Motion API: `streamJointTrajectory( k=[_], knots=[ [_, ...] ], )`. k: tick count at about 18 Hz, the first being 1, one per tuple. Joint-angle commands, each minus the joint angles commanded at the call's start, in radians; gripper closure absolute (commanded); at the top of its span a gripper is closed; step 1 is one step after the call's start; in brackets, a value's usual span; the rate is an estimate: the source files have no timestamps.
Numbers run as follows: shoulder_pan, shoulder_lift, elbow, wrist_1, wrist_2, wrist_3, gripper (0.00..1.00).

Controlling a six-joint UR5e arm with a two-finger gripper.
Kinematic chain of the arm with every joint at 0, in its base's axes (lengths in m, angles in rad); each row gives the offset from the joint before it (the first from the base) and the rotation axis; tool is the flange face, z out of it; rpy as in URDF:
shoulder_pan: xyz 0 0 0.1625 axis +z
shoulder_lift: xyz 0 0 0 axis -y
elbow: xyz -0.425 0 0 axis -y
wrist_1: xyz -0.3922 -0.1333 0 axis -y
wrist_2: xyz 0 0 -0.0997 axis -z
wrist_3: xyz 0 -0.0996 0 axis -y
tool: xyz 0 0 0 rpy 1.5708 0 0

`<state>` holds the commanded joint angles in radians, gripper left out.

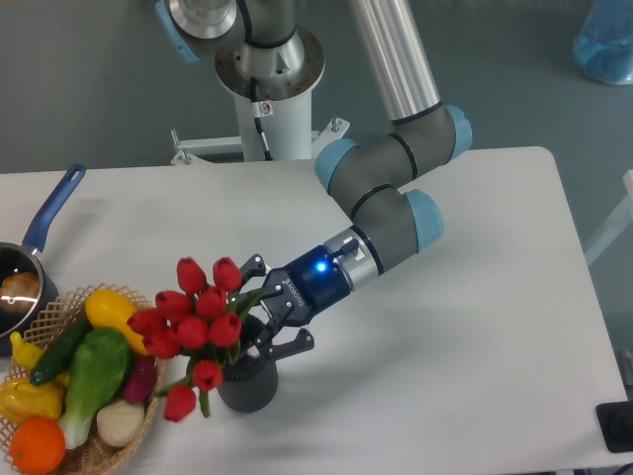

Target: Insert the flowers into the vase

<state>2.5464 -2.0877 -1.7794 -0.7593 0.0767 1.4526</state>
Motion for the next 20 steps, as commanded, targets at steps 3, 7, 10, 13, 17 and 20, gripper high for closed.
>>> streamJointTrajectory(
  k=[3,7,10,13,17,20],
  knots=[
    [0.009,0.000,0.000,-0.002,0.005,0.018,0.04],
    [0.018,0.002,0.000,0.000,0.009,0.019,0.00],
    [0.041,0.008,0.000,0.002,0.014,0.023,0.00],
    [0.077,0.023,-0.002,0.002,0.043,0.023,0.00],
    [0.147,0.060,0.014,0.003,0.184,0.025,0.00],
    [0.205,0.064,0.032,0.002,0.202,0.041,0.00]
  ],
)
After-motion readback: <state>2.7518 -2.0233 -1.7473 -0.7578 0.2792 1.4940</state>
